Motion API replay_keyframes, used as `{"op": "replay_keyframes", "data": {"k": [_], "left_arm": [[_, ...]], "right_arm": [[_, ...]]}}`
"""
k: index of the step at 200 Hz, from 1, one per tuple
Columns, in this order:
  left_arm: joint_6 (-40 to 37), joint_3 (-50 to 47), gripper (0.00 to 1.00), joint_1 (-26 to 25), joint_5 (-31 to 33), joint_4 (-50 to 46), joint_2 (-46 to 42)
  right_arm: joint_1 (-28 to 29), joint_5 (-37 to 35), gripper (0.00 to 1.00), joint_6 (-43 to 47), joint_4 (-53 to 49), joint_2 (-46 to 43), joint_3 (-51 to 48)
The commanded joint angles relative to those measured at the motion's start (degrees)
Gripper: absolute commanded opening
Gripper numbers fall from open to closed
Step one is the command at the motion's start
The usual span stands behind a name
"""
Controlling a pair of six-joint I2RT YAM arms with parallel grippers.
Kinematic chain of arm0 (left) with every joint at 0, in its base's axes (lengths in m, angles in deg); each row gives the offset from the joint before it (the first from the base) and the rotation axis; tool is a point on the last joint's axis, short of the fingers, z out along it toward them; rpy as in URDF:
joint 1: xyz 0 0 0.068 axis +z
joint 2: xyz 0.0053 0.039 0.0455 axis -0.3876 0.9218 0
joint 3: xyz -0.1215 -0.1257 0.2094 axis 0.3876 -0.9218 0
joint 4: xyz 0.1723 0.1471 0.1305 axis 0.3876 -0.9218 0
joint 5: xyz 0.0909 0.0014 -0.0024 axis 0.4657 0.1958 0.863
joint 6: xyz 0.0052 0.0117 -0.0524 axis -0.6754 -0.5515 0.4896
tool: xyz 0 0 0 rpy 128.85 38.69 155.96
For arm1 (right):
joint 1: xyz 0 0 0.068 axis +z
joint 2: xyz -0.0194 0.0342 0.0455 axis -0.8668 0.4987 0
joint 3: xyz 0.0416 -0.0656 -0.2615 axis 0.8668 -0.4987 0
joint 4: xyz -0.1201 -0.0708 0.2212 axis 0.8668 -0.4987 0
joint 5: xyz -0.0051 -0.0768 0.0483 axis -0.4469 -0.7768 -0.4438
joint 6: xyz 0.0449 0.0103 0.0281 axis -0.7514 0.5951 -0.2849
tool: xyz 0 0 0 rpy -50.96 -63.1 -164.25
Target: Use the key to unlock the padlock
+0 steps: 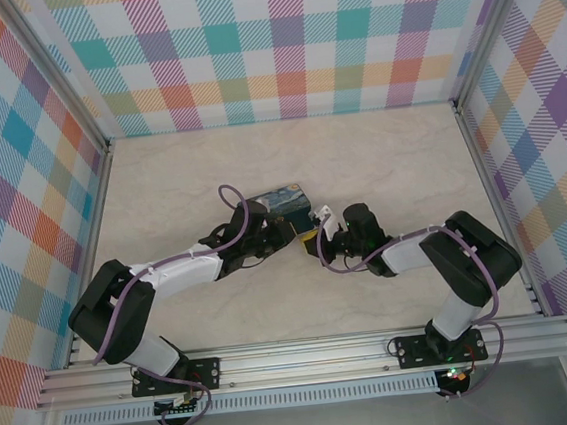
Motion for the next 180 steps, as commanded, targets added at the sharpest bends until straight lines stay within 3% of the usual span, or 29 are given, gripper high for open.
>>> {"op": "replay_keyframes", "data": {"k": [1, 65, 180], "left_arm": [[-1.95, 0.36, 0.2, -0.55, -6.05, -0.07, -0.13], [-3.52, -0.08, 0.21, -0.18, -5.23, -1.52, 0.19], [-1.77, -0.43, 0.21, -0.23, -7.05, 1.2, 1.48]], "right_arm": [[-0.73, 3.9, 0.06, -1.86, 7.8, -0.35, 3.5], [-1.99, 8.48, 0.06, -1.75, 4.23, 0.62, 5.98], [0.39, 3.53, 0.06, -3.41, 9.35, 2.8, 7.45]]}}
